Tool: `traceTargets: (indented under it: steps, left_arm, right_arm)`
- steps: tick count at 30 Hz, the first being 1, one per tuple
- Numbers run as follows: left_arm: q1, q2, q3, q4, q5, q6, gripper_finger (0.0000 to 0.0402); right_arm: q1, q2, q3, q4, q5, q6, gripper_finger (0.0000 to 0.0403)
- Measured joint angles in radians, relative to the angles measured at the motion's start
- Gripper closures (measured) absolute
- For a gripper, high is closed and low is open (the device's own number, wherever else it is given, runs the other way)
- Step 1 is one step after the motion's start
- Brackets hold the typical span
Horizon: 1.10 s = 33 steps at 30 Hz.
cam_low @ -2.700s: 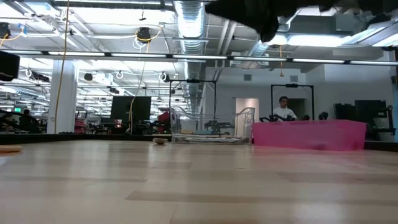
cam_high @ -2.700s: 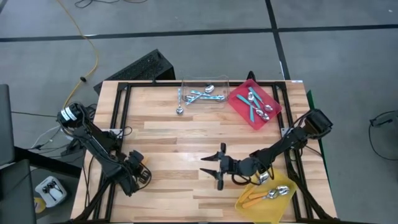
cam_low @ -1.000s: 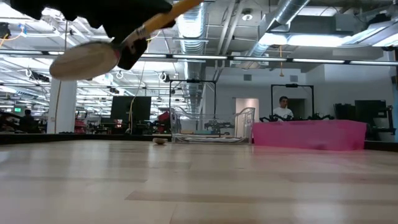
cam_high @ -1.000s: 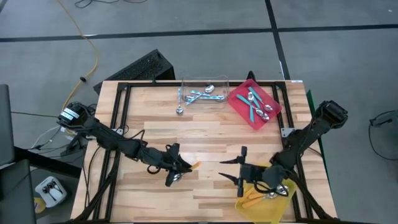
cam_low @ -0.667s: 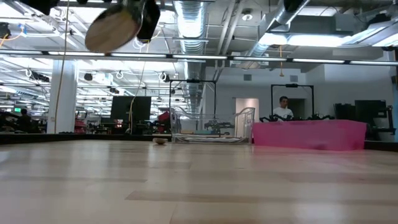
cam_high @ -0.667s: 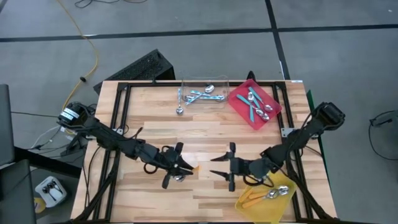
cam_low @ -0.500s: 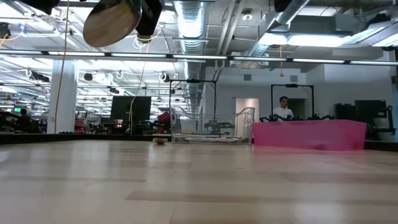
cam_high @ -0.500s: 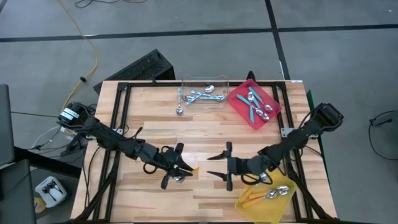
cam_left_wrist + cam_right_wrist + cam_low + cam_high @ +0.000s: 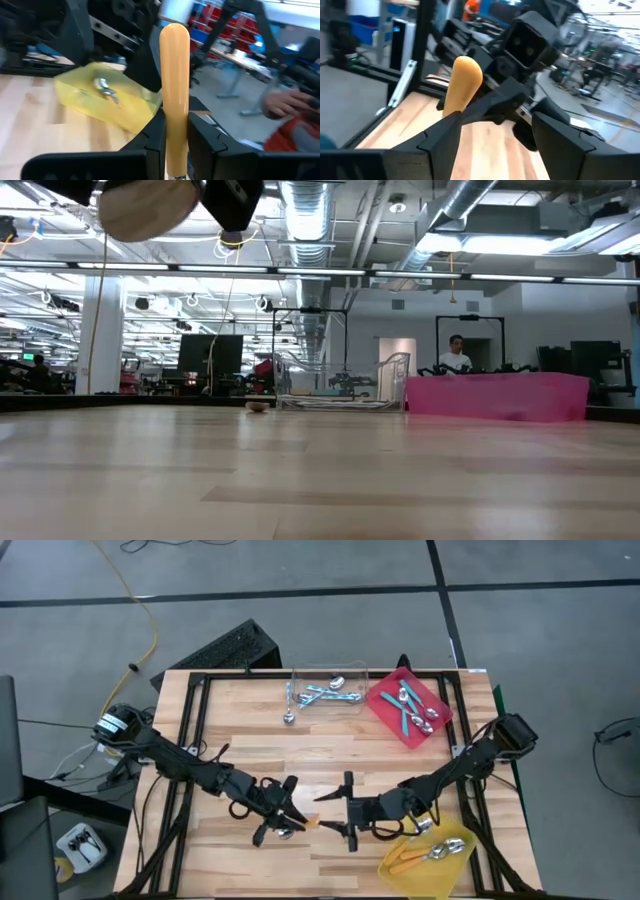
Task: Sort silverware by color (type)
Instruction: Put the orange spoon into the yellow bin
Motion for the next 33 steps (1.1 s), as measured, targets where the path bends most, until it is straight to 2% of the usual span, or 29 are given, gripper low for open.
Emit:
traceTargets:
  steps: [5,13,23,33]
  left_arm:
    - [0.01,0.0,0.0,-0.003,0.091,-0.008,0.0361]
    - [0.064,0.0,0.0,-0.01,0.12,-0.03,0.0361]
    - [0.11,0.0,0.0,-0.003,0.248,-0.076,0.036]
    - [0.133,0.0,-0.001,-0.003,0.277,-0.089,0.036]
  right_arm:
    - [-0.012,0.0,0.044,-0.068,-0.146,0.0,0.0135]
    - [-0.005,0.0,0.072,-0.102,-0.164,0.0,0.0137]
    - [-0.008,0.0,0.072,-0.106,-0.182,0.0,0.0137]
    - [-0.027,0.0,0.072,-0.099,-0.223,0.004,0.0137]
